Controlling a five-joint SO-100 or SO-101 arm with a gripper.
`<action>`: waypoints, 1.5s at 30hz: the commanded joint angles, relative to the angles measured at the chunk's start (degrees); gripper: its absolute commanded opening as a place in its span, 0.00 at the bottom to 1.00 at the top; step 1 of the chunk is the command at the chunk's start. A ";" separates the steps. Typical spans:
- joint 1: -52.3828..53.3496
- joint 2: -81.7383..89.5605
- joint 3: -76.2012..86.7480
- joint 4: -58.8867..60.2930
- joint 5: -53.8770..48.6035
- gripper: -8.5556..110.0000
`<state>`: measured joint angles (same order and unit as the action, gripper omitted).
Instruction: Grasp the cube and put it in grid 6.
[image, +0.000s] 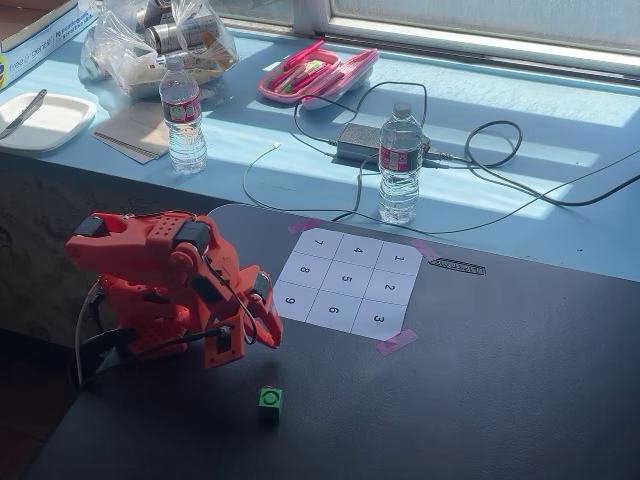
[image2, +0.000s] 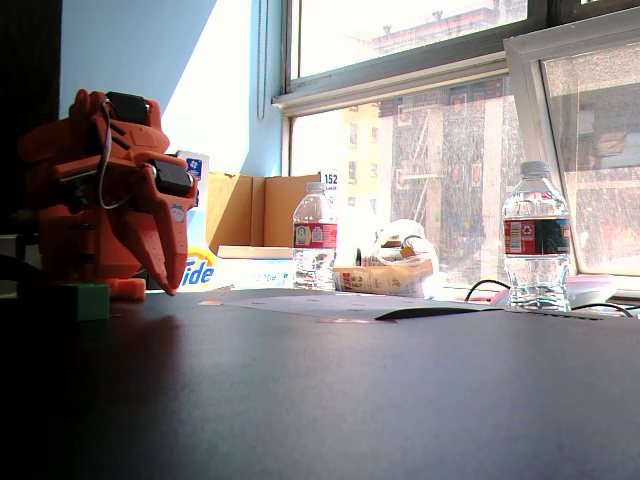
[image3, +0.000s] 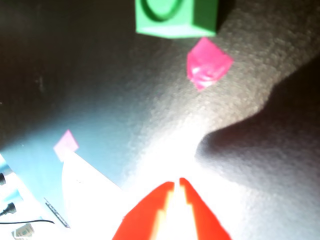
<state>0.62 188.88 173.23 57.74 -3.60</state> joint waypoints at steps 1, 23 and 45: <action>0.70 0.26 -1.49 -0.88 -0.35 0.07; 0.70 0.26 -1.58 -0.70 -0.35 0.07; 1.49 0.26 -2.46 -0.44 0.00 0.07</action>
<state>1.76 188.88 173.23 57.74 -3.60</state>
